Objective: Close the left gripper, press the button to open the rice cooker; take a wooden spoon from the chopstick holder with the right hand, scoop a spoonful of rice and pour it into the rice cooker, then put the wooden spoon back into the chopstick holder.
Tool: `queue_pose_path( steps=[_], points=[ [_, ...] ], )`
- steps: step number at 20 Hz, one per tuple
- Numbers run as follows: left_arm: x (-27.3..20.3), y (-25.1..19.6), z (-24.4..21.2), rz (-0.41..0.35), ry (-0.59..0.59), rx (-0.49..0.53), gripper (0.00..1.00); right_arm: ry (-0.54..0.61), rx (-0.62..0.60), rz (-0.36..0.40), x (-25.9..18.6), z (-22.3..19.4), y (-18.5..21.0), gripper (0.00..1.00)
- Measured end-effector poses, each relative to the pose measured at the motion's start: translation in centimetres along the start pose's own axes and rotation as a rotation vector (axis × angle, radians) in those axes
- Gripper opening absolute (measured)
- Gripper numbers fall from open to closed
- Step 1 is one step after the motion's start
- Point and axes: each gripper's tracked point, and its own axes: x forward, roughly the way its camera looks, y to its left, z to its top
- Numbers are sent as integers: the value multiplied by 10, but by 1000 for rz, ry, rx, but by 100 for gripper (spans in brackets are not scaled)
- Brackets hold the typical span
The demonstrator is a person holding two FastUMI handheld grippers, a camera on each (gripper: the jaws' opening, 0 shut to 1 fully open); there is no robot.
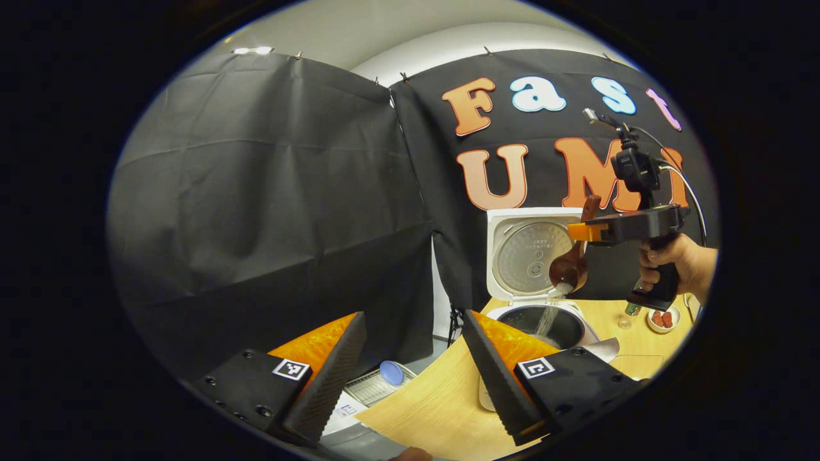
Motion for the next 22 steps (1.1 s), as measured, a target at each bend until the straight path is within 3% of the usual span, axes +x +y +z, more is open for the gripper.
queue_pose_path(
  steps=[3, 6, 9, 13, 18, 22],
  points=[
    [-1, 1, -2, 6, 3, -6, 99, -58, -151, 4, -7, 4, 10, 7],
    [-1, 2, -4, 11, 8, -13, 99, -55, -158, 29, -5, -1, 10, 7],
    [-5, 0, -5, 9, 11, -18, 99, -20, -27, 28, -13, -3, 1, 7],
    [-7, -16, -3, -22, 18, -12, 99, 17, 204, -4, -56, -6, -35, 7],
    [-18, -60, 2, -95, 19, -6, 100, 45, 325, -99, -121, -25, -101, 7],
    [-30, -100, 5, -167, 24, 8, 100, 93, 454, -231, -180, -62, -164, 7]
  ],
)
